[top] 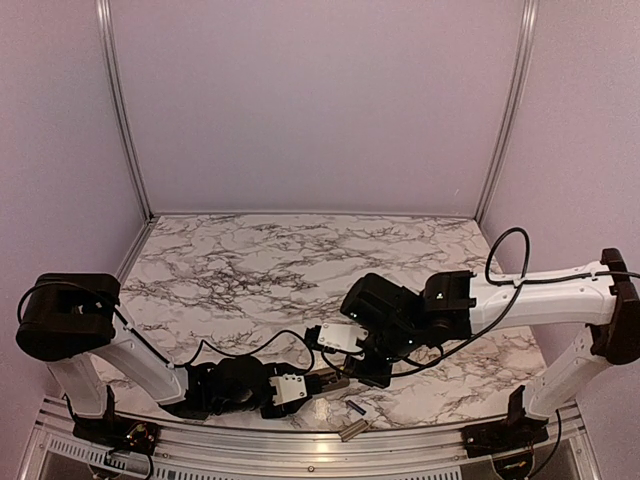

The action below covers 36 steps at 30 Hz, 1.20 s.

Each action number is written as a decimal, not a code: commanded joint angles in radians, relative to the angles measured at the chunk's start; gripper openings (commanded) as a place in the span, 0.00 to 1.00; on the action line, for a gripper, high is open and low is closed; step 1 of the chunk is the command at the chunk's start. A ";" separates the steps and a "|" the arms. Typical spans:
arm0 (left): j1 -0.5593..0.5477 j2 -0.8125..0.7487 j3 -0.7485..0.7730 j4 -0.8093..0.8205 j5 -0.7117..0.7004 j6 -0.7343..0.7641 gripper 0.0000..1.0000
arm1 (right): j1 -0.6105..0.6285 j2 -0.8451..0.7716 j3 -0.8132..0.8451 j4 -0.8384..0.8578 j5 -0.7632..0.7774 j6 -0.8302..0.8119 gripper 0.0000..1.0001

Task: Unload the batteries from the remote control

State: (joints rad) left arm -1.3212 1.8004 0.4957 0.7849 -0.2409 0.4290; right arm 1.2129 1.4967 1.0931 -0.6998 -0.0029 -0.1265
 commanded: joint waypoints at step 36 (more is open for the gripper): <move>-0.001 0.001 -0.012 -0.010 -0.007 -0.023 0.00 | -0.051 -0.017 -0.041 0.018 -0.101 0.011 0.00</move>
State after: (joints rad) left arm -1.3212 1.8004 0.4953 0.7849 -0.2417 0.4088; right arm 1.1664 1.4677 1.0519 -0.7078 -0.0917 -0.1070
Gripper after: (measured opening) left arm 0.517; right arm 0.131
